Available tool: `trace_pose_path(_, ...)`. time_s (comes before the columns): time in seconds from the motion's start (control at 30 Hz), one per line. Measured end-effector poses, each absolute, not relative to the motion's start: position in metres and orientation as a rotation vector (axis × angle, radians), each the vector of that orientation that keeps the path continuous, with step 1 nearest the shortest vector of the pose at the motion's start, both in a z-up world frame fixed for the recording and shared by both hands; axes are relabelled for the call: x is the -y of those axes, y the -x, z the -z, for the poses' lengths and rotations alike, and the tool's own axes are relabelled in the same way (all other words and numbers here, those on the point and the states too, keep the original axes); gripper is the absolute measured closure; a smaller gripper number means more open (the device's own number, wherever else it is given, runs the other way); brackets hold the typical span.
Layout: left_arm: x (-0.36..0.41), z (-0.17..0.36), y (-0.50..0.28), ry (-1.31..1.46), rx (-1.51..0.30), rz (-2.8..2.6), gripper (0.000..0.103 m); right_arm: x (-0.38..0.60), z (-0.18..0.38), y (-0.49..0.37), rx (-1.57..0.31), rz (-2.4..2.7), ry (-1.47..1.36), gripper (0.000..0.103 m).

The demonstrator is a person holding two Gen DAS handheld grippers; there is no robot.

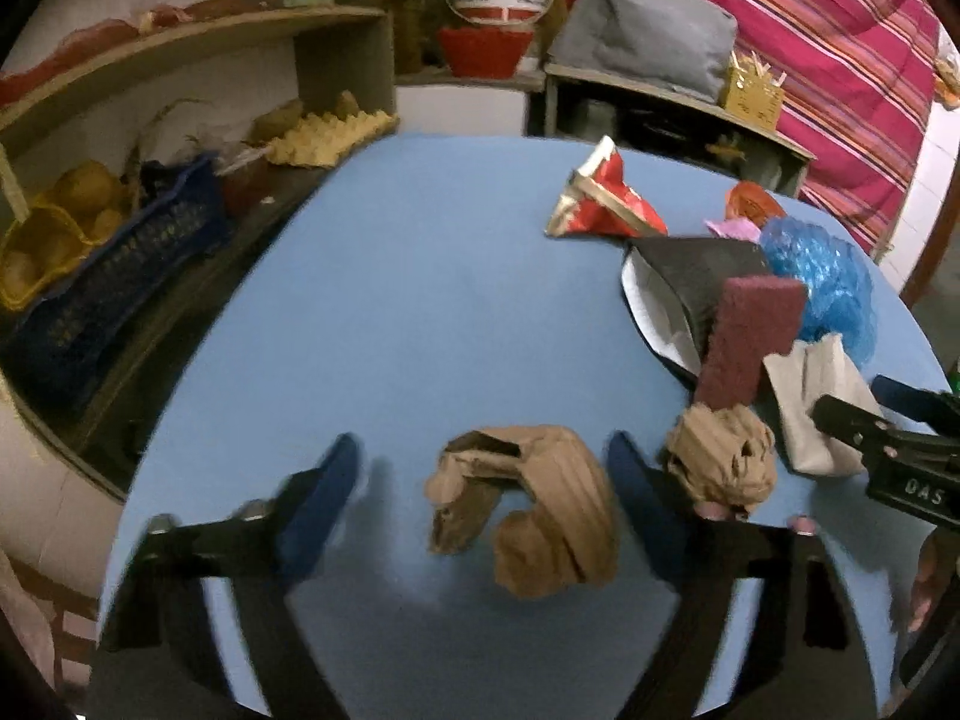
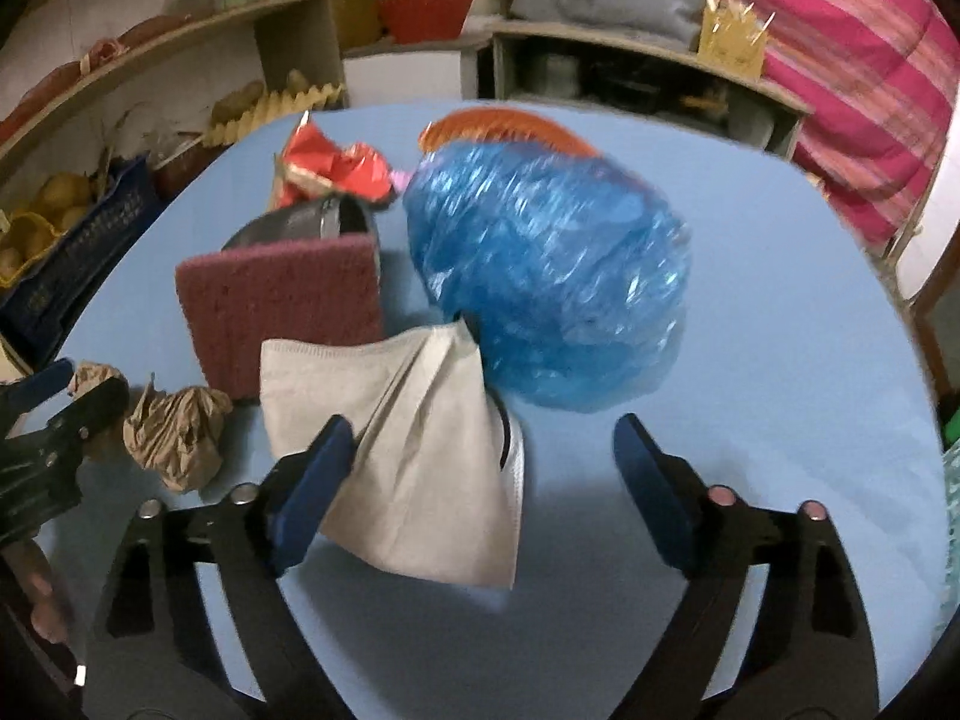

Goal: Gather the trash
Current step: 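Grasp the crumpled brown paper with the left tool while the right tool grasps the white cloth, then carry the paper and cloth over the basket and open both tools to drop them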

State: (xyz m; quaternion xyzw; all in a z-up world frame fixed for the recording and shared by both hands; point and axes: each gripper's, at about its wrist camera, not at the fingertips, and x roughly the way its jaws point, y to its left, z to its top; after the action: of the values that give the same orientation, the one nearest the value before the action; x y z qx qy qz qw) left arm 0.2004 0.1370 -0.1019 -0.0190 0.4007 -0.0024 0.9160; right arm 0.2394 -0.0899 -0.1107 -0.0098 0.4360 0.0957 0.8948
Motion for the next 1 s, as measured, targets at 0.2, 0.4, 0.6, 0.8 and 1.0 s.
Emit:
trace_pose_path(0.2,-0.127,0.105,-0.202,-0.002,-0.833,0.021,0.054,0.083,0.110,-0.233,-0.903,-0.292,0.002,0.067)
trace_pose_path(0.4,-0.131,0.102,-0.203,0.006,-0.825,0.022,0.060,0.091,0.091,-0.221,-0.829,-0.291,0.016,0.087)
trace_pose_path(0.6,-0.145,0.084,-0.200,0.057,-0.775,-0.016,0.060,0.130,0.059,-0.205,-0.737,-0.265,-0.029,0.087)
trace_pose_path(0.8,-0.146,0.059,-0.190,0.049,-0.688,-0.063,0.060,0.182,0.026,-0.183,-0.655,-0.218,-0.053,0.087)
trace_pose_path(1.0,-0.132,0.041,-0.186,0.029,-0.642,-0.065,0.060,0.219,0.024,-0.178,-0.646,-0.175,-0.085,0.087)
